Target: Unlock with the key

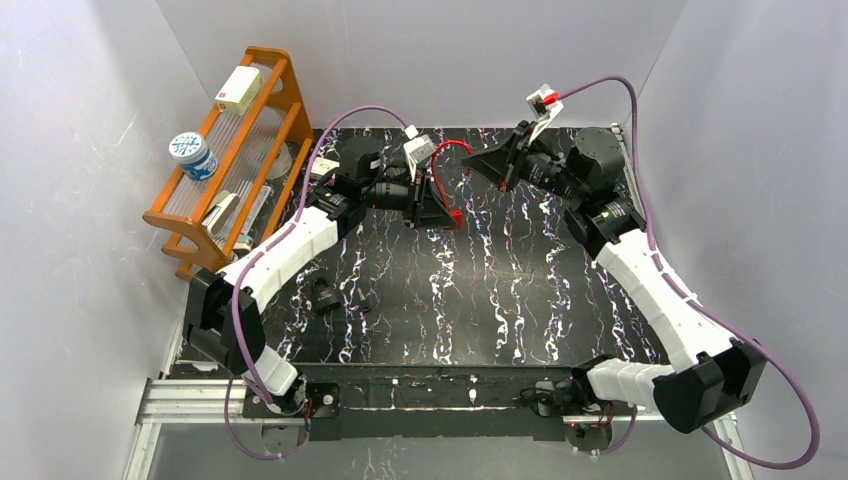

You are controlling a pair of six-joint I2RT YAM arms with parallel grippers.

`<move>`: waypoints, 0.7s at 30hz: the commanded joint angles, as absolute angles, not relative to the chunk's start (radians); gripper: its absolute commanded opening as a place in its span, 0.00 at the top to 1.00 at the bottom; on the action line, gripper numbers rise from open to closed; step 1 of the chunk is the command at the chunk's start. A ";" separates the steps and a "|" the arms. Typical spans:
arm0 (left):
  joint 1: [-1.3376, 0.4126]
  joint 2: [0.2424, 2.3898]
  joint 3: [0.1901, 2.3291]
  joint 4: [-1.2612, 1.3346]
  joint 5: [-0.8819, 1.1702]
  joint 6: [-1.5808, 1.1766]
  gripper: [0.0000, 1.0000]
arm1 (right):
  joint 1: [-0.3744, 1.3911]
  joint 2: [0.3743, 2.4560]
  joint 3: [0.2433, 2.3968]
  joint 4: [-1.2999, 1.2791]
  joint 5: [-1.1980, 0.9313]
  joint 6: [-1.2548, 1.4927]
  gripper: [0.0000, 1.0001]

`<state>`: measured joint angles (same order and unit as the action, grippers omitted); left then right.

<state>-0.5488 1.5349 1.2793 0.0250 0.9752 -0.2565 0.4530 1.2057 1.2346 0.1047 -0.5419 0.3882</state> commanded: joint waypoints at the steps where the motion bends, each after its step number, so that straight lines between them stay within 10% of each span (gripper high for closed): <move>1: -0.560 1.525 1.270 -0.044 0.955 -0.211 1.00 | 0.461 1.173 1.261 0.156 -0.466 0.401 0.99; 15: -0.554 1.457 1.156 -0.149 0.635 -0.027 1.00 | 0.461 0.987 1.140 -0.138 -0.274 0.271 0.90; 21: -0.552 1.499 1.135 -0.178 0.634 -0.007 1.00 | 0.461 0.932 1.105 -0.176 -0.114 0.289 0.48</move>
